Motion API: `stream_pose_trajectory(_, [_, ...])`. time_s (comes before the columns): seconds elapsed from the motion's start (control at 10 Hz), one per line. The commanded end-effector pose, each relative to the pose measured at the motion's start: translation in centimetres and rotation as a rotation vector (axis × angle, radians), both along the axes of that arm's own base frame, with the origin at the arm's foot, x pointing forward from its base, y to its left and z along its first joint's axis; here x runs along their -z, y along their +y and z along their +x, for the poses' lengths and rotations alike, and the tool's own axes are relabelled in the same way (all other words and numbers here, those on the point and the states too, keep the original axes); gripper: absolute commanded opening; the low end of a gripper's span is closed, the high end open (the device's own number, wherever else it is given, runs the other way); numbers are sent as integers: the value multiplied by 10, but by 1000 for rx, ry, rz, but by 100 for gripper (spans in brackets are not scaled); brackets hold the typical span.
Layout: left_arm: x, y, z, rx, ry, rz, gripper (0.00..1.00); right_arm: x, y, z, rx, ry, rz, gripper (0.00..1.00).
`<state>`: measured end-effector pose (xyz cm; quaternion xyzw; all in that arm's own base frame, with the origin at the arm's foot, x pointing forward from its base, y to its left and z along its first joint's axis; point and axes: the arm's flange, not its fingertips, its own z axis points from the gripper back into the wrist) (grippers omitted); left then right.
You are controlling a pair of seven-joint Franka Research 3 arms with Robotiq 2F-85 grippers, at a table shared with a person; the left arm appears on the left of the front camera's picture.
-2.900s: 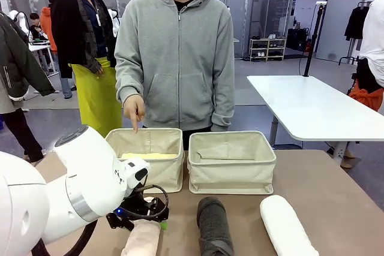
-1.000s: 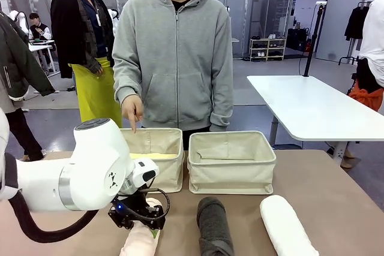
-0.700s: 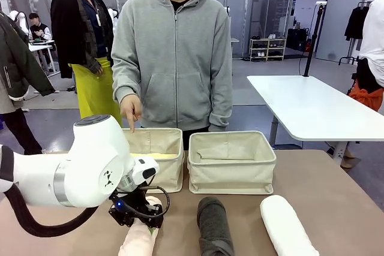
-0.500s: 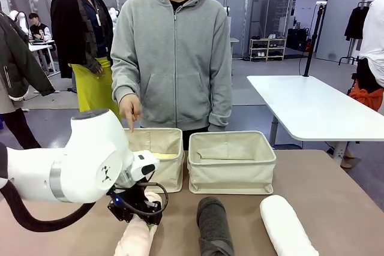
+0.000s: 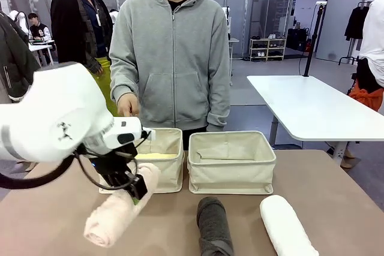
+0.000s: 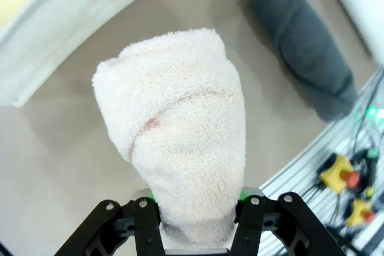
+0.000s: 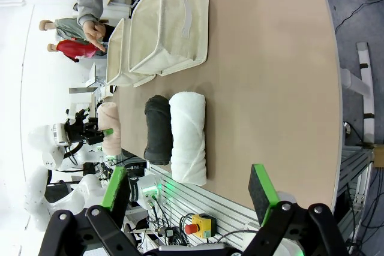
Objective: Divide the towels into two baskets.
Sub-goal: Pick up one hotel-folded towel from the bottom of the table and place it in the Fabric basket indicated by the person.
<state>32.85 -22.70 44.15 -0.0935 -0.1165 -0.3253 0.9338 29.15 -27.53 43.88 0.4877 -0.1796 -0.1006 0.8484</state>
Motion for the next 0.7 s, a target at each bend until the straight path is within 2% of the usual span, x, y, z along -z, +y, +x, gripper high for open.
stream_pose_trajectory(0.0, [-12, 21, -8, 273, -81, 77, 14, -4, 1, -2, -1, -13, 5, 100])
stream_pose_trajectory(0.1, [-17, 24, -12, 344, -101, 96, 14, -4, 1, -2, -1, -13, 5, 100])
stream_pose_trajectory(0.2, [-20, 25, -18, 352, -73, 60, 14, -4, 1, -2, -1, -13, 5, 100])
stream_pose_trajectory(0.3, [-13, 14, -5, 254, -58, 75, 14, -4, 1, -2, -1, -13, 5, 100])
stream_pose_trajectory(0.6, [-13, 14, -5, 254, -58, 75, 14, -4, 1, -2, -1, -13, 5, 100])
